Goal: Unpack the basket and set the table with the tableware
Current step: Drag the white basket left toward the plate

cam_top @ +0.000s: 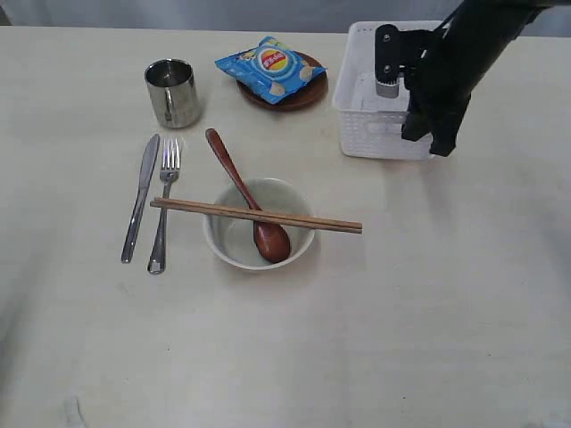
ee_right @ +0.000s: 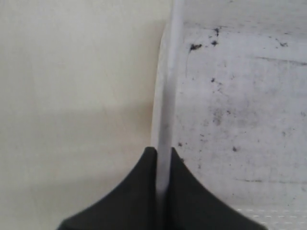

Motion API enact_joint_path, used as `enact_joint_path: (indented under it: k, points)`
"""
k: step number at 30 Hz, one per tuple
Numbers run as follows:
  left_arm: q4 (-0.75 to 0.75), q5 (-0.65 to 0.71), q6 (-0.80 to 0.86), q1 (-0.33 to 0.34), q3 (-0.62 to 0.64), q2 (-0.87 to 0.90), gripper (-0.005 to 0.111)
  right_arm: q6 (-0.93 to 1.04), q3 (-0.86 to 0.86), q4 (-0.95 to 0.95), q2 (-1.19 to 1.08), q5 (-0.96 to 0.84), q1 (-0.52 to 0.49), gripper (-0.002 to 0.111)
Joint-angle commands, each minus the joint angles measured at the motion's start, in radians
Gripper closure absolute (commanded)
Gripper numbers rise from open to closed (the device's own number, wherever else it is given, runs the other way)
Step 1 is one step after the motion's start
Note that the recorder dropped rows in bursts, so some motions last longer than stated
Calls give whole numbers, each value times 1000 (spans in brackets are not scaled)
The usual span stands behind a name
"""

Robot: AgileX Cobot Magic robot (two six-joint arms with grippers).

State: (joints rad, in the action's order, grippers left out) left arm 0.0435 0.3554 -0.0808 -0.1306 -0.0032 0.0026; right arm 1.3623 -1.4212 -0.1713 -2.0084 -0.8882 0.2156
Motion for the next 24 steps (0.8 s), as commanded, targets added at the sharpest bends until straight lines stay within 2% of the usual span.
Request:
enact_joint_path:
  k: [1,6,15,24]
  points:
    - [9,-11,-4,2,3,-3,107,71,4,-61,-12,-11,-75,109]
    - [9,-11,-4,2,3,-3,107,256,4,-251,-16,-65,-116,109]
    - [9,-11,-4,2,3,-3,107,342,4,-252,-20,-114,-115,109]
    - [9,-11,-4,2,3,-3,107,328,4,-252,-20,-112,-115,109]
